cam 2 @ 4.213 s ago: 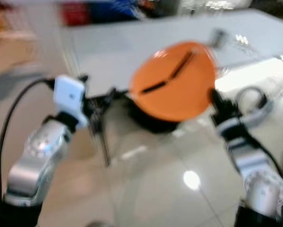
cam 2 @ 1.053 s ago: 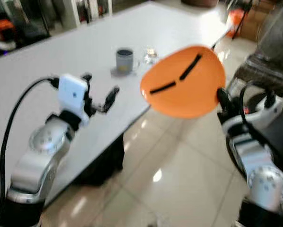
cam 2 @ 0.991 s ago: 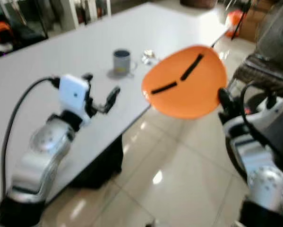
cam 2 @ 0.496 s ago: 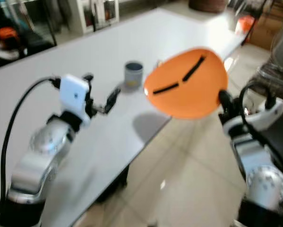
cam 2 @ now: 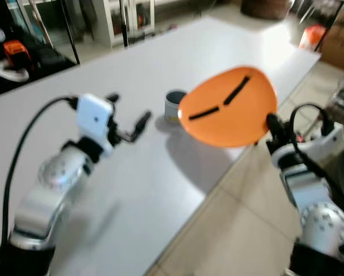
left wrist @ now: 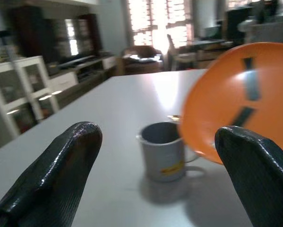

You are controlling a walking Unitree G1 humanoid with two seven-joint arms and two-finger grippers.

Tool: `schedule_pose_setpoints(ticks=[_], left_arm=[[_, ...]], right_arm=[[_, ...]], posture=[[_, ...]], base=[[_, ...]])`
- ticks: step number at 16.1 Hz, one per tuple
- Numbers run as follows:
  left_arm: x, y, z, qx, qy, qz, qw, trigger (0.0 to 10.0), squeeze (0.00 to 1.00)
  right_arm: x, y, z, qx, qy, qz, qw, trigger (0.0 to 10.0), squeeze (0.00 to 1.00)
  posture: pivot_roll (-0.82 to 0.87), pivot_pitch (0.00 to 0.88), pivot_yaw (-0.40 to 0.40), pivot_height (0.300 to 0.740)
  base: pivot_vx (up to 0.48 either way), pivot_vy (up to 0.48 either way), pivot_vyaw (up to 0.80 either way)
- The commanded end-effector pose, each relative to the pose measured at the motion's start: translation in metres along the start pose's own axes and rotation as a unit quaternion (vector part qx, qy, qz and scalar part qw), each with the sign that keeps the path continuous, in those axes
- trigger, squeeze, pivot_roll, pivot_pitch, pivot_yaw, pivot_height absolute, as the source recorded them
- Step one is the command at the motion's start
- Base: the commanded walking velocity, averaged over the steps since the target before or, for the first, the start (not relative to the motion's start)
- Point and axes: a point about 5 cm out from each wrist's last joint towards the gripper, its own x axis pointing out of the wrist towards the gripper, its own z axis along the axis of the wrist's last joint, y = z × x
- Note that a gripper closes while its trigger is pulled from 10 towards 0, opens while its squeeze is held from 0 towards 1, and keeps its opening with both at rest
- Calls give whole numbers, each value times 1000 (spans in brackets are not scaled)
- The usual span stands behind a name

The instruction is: Setting the table

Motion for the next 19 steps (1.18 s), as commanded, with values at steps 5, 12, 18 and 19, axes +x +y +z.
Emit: schedule_pose_setpoints(ticks=[5,12,18,19], left_arm=[[-7,-22,-4,-29,21,-79,996,10000,0],[-10,-23,-8,-22,48,-93,994,10000,0],[-11,-24,-7,-21,51,-99,994,10000,0],[-11,-23,-6,-18,51,-96,994,10000,0]], right_arm=[[-4,0,17,-4,-32,0,999,10000,0],[14,-28,20,-4,-41,-67,997,10000,0],[36,-41,12,2,-24,-79,997,10000,0],[42,-41,11,1,-21,-78,997,10000,0]], posture=[[23,74,-23,740],[31,97,-18,740],[46,106,-16,740],[52,108,-15,740]], base=[[0,0,0],[0,0,0],[0,0,0],[0,0,0]])
